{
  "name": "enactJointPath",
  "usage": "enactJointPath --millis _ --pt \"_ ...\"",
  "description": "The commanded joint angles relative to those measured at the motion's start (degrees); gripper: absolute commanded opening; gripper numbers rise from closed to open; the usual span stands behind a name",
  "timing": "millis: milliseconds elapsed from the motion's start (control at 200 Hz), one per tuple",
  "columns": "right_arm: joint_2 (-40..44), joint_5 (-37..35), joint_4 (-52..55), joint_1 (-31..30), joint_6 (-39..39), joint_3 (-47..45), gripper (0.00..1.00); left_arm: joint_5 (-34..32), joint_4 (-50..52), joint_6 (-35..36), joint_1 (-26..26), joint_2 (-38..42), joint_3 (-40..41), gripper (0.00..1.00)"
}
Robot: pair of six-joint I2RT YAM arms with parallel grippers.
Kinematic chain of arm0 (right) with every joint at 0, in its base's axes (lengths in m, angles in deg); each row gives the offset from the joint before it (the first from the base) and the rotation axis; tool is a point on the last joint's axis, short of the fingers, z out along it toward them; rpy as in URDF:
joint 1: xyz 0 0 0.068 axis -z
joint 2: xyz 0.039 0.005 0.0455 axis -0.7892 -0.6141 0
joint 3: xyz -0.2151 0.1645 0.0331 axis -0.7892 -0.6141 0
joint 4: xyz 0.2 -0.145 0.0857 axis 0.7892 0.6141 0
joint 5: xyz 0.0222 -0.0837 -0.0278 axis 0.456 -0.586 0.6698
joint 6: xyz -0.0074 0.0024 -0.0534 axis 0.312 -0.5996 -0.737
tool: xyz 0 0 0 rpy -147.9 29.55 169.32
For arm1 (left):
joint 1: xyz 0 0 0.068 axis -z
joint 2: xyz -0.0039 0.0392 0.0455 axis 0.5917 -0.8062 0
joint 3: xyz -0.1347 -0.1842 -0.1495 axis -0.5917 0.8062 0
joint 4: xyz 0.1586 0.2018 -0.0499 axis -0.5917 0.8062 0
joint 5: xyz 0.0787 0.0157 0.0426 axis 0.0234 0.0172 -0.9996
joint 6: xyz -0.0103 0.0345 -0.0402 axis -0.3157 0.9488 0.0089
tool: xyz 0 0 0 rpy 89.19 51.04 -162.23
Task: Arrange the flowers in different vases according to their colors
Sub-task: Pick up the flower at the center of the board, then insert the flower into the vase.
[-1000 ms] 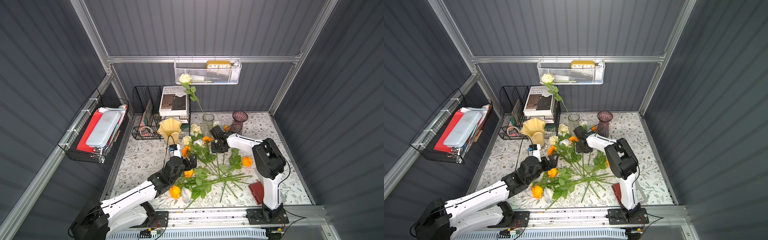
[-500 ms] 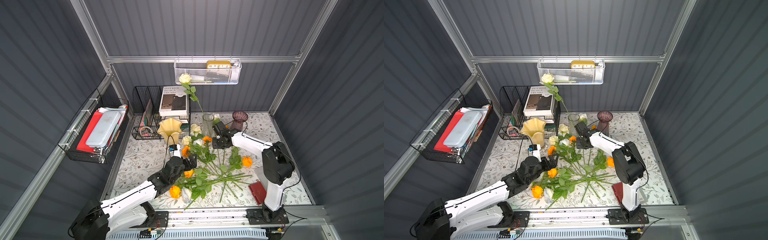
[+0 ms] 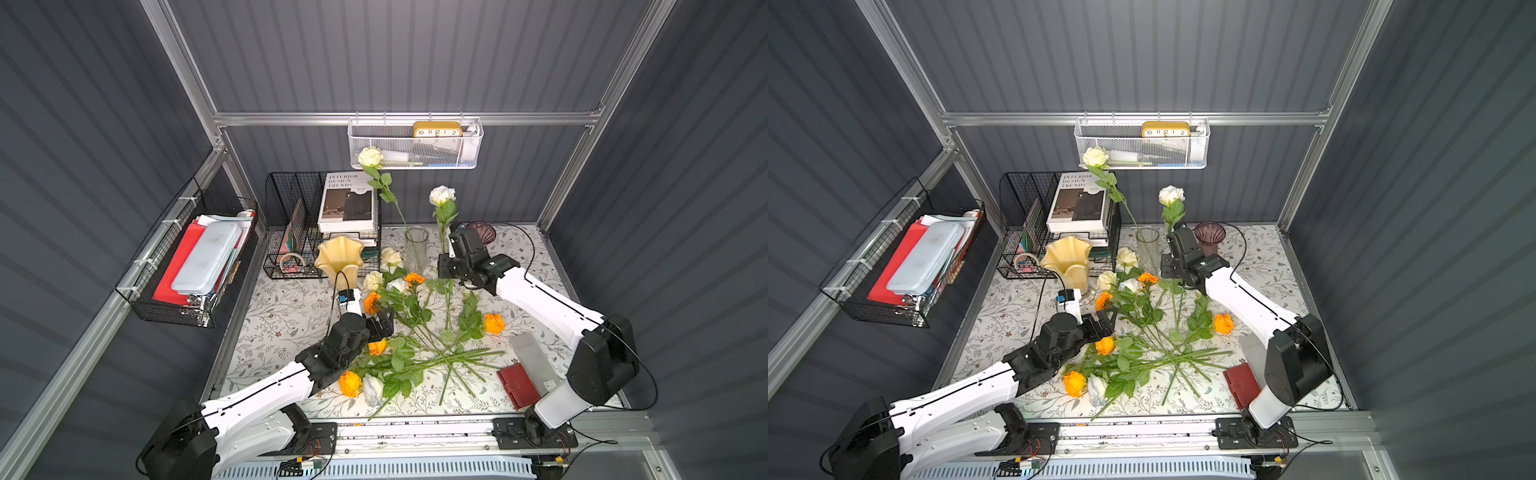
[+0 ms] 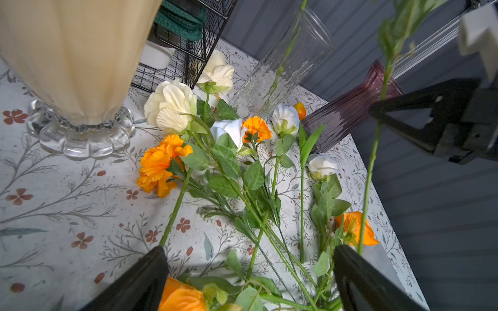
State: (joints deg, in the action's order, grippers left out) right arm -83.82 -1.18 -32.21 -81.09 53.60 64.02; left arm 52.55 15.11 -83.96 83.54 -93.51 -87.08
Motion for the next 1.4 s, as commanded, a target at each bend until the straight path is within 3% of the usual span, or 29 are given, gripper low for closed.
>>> enactJointPath --millis 0,225,405,846,971,1141,1396 --pt "3.0 -0.4 -5.8 0.0 -3.1 0.2 0.00 -0.7 0.2 0.1 -0.3 -0.3 1.0 0.99" --pt "8.8 5.1 -17.6 -0.3 -6.1 -2.9 0.00 -0.7 -0.4 0.0 -0.3 -1.0 1.1 0.99" --pt "13.1 5.7 -26.9 -2.9 -10.5 -7.0 0.00 -1.3 -0.2 0.4 -0.3 -0.7 0.2 0.99" --pt "9.2 -4.9 -49.6 -11.2 -21.9 -5.1 0.00 0.4 -1.8 0.7 -1.2 -1.4 -0.1 0.99" --pt "6.1 -12.2 -53.9 -13.3 -29.6 -1.8 0.00 1.5 -1.3 0.8 -2.9 -0.2 0.6 0.99" --pt "3.7 -18.2 -56.8 -10.9 -37.2 2.2 0.00 2.1 -0.8 0.8 -4.1 1.6 2.0 0.99" --pt "3.7 -20.3 -55.0 -1.7 -34.5 5.1 0.00 2.0 -0.1 0.7 -4.7 2.2 2.6 0.99"
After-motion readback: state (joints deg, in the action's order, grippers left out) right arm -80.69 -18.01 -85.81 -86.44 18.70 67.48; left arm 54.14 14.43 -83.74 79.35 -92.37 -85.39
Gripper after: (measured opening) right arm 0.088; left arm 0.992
